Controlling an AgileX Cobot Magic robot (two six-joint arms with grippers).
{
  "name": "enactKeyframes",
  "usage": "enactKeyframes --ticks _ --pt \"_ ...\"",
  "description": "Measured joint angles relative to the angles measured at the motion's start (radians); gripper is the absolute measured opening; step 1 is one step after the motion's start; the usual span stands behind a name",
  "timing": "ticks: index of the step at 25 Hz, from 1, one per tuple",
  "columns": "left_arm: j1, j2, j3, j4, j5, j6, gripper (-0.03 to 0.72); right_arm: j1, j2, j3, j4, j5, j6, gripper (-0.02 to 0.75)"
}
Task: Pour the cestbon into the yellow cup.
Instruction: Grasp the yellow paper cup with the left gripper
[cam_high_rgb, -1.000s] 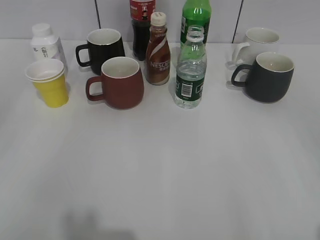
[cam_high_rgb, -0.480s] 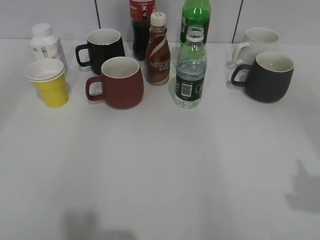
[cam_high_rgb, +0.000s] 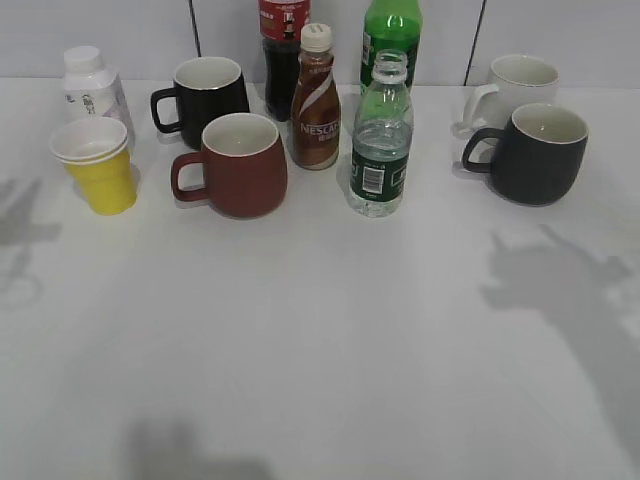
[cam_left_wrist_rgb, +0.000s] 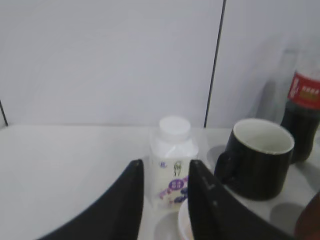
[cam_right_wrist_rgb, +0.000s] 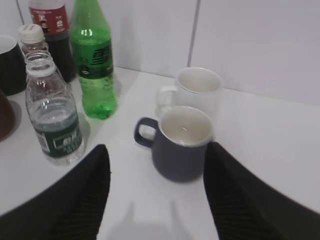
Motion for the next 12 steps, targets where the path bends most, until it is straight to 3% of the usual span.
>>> enactKeyframes --ticks 7,12 --pt "0.000 0.207 0.002 0.018 -0.122 0.000 0.241 0.033 0.316 0.000 -0.003 -0.389 0.013 0.447" --pt "-0.001 0.295 0.079 0.059 -0.319 0.000 0.241 0.036 0.453 0.000 -0.009 -0.477 0.047 0.447"
